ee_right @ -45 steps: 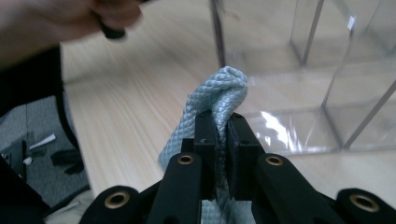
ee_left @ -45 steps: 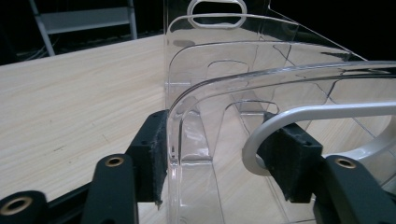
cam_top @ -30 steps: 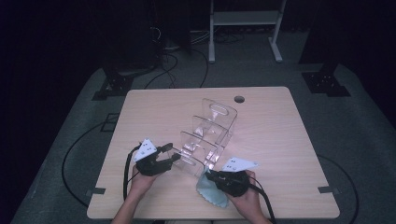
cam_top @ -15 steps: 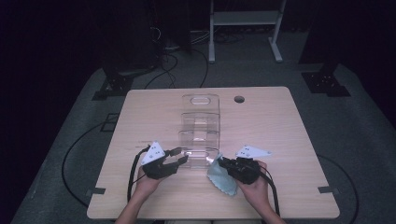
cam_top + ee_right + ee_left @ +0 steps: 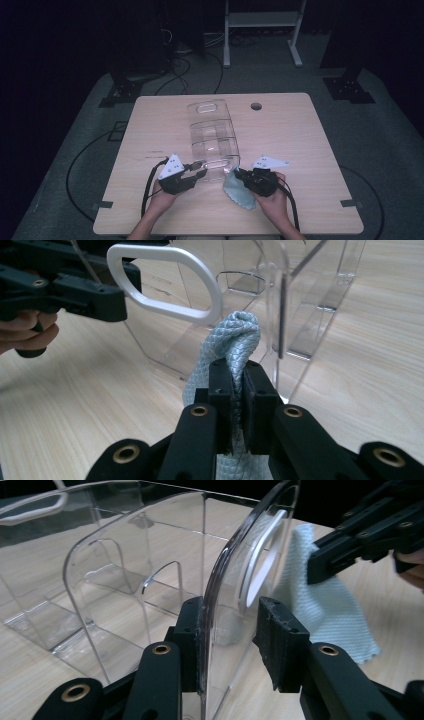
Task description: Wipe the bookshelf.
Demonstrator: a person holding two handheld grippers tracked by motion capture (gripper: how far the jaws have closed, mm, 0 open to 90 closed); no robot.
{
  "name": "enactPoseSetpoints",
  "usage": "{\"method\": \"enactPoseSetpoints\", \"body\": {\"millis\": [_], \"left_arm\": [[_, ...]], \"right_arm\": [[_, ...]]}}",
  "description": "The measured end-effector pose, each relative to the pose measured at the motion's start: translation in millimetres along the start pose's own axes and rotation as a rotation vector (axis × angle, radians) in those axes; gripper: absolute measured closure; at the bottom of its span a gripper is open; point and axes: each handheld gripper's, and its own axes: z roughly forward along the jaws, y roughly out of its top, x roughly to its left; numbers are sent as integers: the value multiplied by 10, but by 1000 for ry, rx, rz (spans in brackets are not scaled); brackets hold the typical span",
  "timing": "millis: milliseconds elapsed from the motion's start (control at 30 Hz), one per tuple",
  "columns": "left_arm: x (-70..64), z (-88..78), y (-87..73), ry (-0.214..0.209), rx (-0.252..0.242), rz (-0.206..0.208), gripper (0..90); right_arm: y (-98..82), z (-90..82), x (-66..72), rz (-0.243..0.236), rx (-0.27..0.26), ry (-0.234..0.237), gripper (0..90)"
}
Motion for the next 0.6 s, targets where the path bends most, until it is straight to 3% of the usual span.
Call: {"method": "enactPoseSetpoints", "body": {"millis": [600], "left_arm": [[-340, 191, 51, -120, 7, 59, 551]], "right_arm": [[-15, 42, -252, 93, 5, 7, 838]]}}
